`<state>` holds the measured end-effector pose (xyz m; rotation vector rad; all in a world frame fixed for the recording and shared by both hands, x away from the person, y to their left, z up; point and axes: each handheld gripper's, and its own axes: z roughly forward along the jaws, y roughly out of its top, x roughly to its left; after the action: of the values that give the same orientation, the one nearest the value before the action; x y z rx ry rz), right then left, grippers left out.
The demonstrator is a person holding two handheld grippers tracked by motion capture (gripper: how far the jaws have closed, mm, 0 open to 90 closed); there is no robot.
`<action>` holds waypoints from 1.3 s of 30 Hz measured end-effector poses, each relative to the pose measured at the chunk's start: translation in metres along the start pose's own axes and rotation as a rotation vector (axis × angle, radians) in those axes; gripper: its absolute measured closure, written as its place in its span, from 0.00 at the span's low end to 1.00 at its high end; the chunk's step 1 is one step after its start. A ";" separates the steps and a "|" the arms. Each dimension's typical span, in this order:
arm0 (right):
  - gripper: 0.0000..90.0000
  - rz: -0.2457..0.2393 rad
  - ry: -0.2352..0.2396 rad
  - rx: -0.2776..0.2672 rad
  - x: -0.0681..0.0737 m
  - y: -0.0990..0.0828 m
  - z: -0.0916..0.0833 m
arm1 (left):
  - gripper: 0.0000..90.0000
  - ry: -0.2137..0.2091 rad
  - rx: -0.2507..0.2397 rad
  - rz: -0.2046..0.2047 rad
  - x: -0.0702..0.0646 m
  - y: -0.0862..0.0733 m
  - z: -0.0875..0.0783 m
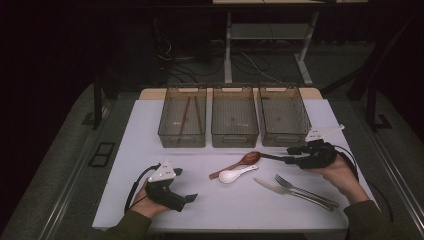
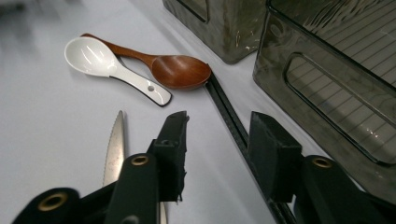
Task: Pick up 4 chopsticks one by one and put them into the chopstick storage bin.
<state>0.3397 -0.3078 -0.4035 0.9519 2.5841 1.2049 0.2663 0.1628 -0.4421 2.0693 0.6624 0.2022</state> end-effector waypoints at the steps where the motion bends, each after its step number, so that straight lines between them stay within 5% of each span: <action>1: 0.65 -0.008 0.001 0.005 -0.001 0.001 0.001 | 0.00 0.000 0.001 0.001 0.000 0.000 0.000; 19: 0.84 -0.043 -0.031 0.072 -0.025 0.000 0.007 | 0.00 -0.006 0.000 0.006 -0.001 0.000 0.000; 39: 0.82 -0.016 -0.034 0.140 -0.042 -0.021 0.012 | 0.00 -0.016 0.006 0.010 -0.001 0.000 0.001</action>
<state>0.3670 -0.3351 -0.4330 0.9664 2.6729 1.0052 0.2656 0.1620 -0.4426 2.0787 0.6434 0.1894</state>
